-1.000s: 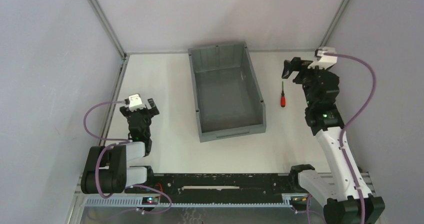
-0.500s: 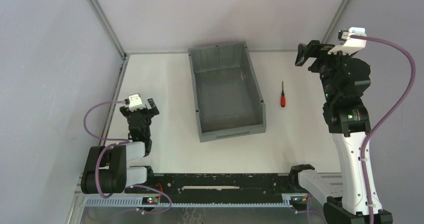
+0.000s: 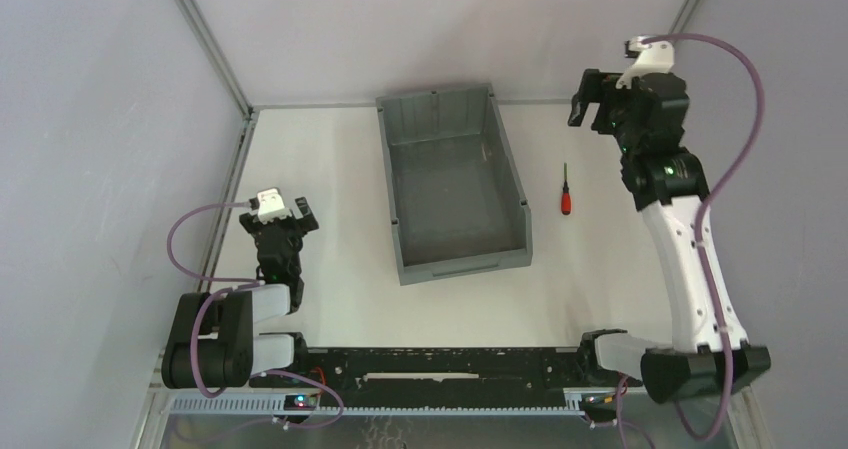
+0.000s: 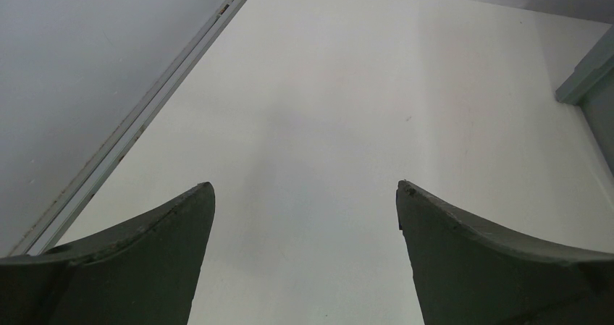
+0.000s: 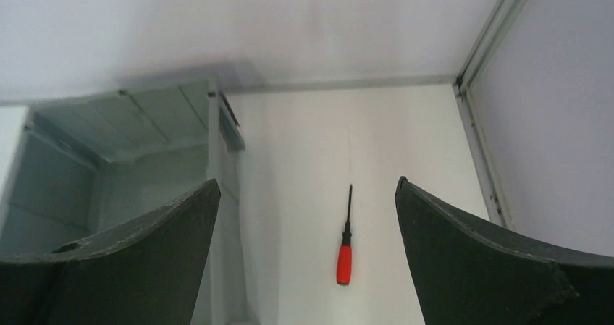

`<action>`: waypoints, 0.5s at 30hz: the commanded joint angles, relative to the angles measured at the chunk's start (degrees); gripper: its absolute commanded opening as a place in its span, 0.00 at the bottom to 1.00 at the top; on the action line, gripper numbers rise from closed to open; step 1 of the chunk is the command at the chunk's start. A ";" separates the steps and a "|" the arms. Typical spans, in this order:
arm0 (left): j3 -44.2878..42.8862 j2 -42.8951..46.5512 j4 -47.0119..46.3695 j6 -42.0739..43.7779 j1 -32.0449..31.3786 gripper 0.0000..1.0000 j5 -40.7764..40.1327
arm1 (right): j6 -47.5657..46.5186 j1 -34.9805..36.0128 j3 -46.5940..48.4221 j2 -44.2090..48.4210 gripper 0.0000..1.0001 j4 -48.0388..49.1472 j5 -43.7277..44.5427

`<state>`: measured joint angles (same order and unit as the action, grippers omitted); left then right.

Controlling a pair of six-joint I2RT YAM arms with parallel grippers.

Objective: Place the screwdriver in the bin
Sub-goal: Pick up the screwdriver from the center of the board.

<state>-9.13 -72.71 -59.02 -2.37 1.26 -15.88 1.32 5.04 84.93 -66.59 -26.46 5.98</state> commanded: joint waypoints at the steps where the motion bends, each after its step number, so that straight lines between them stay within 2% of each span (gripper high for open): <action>1: -2.03 0.51 -1.53 1.05 0.24 1.00 0.15 | -1.23 -0.33 1.11 -6.25 1.00 -3.79 1.35; 15: -1.96 0.46 -1.53 1.06 0.23 1.00 0.11 | 3.30 -4.05 -5.34 -28.31 1.00 -4.88 -2.12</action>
<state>-9.13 -72.71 -59.02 -2.37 1.26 -15.88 2.31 1.91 80.93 -90.80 -30.39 5.37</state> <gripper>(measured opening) 0.996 0.993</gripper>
